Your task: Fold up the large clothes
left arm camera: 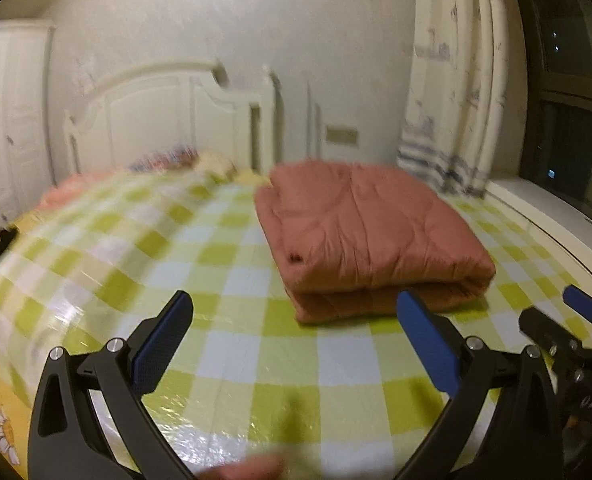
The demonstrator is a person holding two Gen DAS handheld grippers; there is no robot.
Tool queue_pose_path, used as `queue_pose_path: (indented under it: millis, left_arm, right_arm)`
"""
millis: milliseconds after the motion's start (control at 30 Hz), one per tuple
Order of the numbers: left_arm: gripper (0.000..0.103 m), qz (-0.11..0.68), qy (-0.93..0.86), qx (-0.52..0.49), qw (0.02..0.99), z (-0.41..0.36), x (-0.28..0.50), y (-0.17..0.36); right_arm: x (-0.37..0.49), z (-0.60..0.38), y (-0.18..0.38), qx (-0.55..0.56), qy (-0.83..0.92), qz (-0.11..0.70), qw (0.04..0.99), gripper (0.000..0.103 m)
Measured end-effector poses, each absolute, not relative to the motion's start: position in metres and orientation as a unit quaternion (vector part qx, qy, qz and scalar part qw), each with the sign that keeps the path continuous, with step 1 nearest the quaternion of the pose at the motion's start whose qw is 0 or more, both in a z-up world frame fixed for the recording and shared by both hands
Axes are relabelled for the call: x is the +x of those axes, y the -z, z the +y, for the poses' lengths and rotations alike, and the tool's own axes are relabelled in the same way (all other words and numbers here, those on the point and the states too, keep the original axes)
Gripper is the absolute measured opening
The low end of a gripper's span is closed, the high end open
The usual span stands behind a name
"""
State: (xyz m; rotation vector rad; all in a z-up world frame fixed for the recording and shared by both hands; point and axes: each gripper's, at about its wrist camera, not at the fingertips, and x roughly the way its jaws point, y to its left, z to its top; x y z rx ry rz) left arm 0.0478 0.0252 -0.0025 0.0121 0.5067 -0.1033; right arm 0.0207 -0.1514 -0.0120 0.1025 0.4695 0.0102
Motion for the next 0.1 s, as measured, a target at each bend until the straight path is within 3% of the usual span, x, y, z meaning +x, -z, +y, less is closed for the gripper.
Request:
queue_pose_path:
  millis: [100]
  left_arm:
    - [0.101,0.288,0.051,-0.006,0.956,0.058,0.080,0.005]
  right_arm:
    - [0.034,-0.178,0.009,0.042,0.011,0.252,0.967,0.099]
